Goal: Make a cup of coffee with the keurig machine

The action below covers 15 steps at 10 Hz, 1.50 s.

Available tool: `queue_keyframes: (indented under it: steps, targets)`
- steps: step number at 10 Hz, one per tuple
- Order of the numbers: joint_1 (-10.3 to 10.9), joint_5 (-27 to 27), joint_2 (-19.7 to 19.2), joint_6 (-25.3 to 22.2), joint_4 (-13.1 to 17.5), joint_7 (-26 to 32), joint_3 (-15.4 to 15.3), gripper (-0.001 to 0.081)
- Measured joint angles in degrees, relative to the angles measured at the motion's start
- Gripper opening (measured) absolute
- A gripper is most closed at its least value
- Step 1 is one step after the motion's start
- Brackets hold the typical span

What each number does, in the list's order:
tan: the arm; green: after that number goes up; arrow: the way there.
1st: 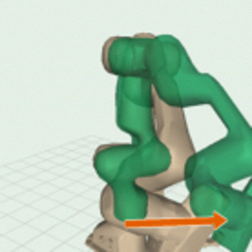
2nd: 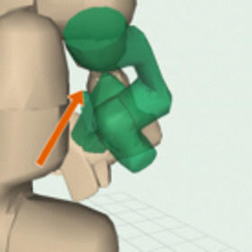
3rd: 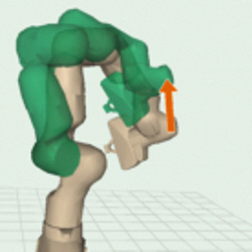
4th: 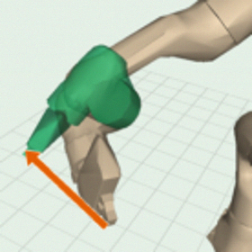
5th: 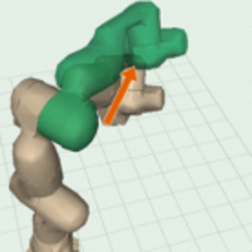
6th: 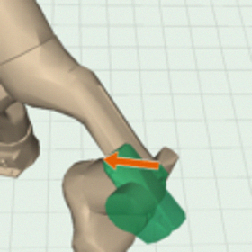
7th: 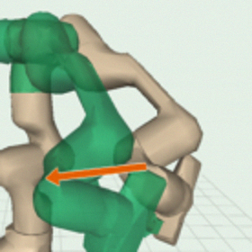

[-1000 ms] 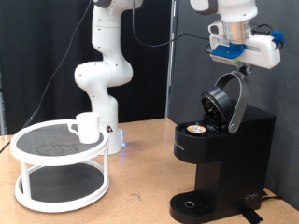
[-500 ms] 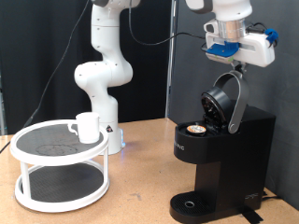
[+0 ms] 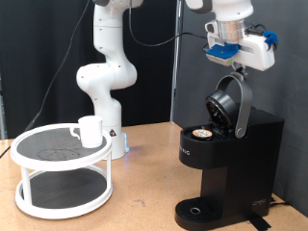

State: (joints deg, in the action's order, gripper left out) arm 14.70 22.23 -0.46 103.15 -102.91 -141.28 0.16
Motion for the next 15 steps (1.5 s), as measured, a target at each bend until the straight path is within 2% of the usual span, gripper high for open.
queue_keyframes:
  steps: [6, 8, 11, 15]
  targets:
    - [-1.8, -2.4, 2.5, 0.7, -2.7, 0.3, 0.8, 0.0000]
    - [-2.8, -4.3, 2.7, -0.5, -3.1, 0.1, 1.2, 0.0000]
    - [-4.6, -6.8, 2.1, -2.9, -3.5, -0.6, 2.5, 0.0000]
    - [-6.2, -9.3, 0.2, -2.6, -6.9, -0.6, 3.7, 0.0000]
